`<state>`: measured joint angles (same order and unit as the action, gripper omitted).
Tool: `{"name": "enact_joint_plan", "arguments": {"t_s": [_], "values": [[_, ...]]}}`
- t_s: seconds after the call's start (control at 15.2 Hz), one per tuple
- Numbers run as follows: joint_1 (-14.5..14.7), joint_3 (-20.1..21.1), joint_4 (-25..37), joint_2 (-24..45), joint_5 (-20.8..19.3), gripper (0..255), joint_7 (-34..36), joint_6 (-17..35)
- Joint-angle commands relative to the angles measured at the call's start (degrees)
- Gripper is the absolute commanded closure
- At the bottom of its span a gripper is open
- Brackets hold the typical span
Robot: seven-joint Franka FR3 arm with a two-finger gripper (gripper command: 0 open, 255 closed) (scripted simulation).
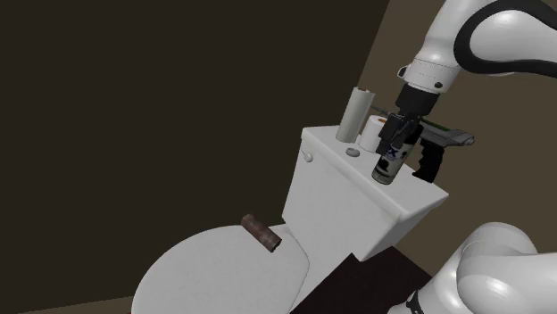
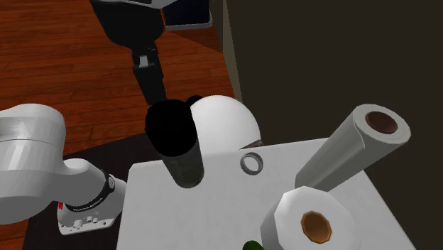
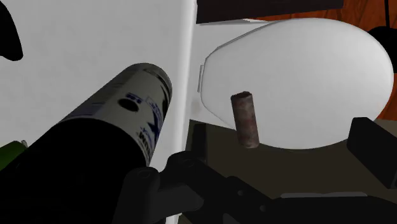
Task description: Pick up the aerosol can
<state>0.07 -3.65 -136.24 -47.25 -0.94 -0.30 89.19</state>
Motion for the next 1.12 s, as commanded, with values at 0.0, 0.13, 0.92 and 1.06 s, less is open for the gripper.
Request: {"name": "enact_joint_plan", "arguments": {"t_s": [0.0, 0.13, 0.92, 1.06], "values": [[0.0, 0.0, 0.0, 0.0, 0.0, 0, 0.0, 0.0], [0.1, -2.5, 2.8, 1.2, -1.8, 0, -4.2, -0.9], [1.8, -12.7, 14.6, 8.3, -7.3, 0, -22.1, -2.1], [1.6, -12.8, 12.6, 7.7, -7.5, 0, -22.1, -0.7]]}}
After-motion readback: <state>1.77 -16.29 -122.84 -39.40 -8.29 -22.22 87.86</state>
